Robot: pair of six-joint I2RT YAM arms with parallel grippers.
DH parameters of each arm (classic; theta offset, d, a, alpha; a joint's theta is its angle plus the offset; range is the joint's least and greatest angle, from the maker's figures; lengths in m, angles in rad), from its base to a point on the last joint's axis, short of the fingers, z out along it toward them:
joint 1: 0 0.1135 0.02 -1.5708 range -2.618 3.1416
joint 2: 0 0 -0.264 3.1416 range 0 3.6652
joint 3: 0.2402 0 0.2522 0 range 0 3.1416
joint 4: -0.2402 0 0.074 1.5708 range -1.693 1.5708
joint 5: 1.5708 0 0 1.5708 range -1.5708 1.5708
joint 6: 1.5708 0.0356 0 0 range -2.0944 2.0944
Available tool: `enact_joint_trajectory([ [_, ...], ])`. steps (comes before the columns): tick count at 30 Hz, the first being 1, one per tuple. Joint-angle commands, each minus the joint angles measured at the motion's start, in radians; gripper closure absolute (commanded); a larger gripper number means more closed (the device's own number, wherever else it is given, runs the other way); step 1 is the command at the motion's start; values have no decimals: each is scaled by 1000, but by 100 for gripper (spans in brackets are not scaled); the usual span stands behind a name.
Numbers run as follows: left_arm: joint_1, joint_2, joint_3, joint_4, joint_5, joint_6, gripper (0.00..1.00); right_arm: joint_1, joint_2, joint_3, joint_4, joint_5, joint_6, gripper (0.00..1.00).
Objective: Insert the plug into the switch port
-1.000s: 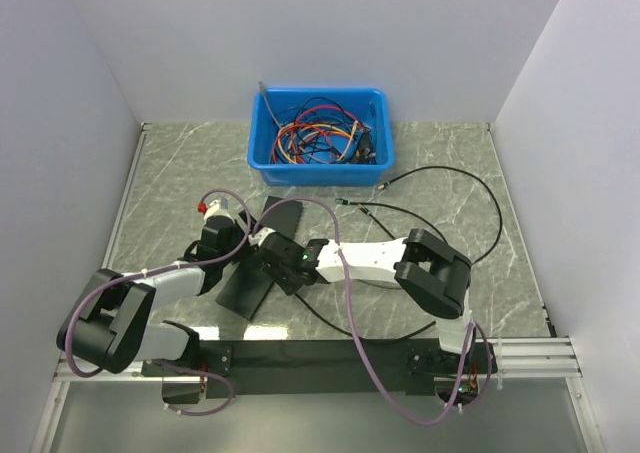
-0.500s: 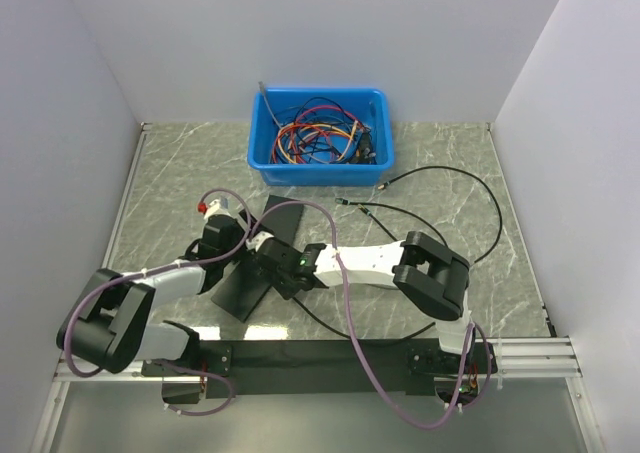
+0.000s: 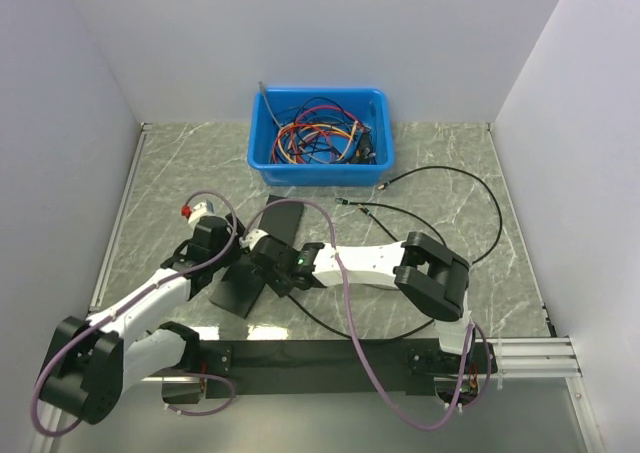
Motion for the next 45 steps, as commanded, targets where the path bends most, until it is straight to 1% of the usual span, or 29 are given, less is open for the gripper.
enact_joint_trajectory([
  [1, -10, -84, 17, -57, 33, 4, 11, -35, 33, 51, 16, 12, -2, 100],
  [5, -10, -123, -8, -100, 4, -13, 10, -40, 19, 51, 2, 32, -8, 100],
  [10, -10, -104, -11, -144, -24, -37, 10, -40, -51, -37, 5, 60, 5, 100],
  [14, -8, -64, -26, -146, -17, -44, 12, -38, -114, -101, 2, 34, 31, 100],
  [17, -8, -67, -37, -149, -6, -48, 13, -38, -162, -159, 22, 11, 53, 100],
  [18, -10, -72, -43, -146, 3, -51, 13, -35, -174, -176, 37, -21, 59, 100],
  [20, -8, -77, -51, -141, 14, -54, 13, -26, -180, -184, 53, -49, 71, 100],
  [23, -8, -61, -48, -138, 22, -56, 14, -6, -157, -163, 70, -89, 81, 100],
  [30, -13, -41, -55, -98, 72, -59, 15, 20, -62, -49, 79, -133, 79, 100],
  [36, -33, -23, -60, -49, 108, -79, 16, 19, -21, 15, 48, -100, 56, 100],
  [38, -44, -11, -57, -34, 115, -93, 17, 11, -21, 20, 41, -87, 48, 100],
  [45, -142, 67, -26, 37, 102, -139, 17, -41, -59, -27, 51, -71, 41, 100],
])
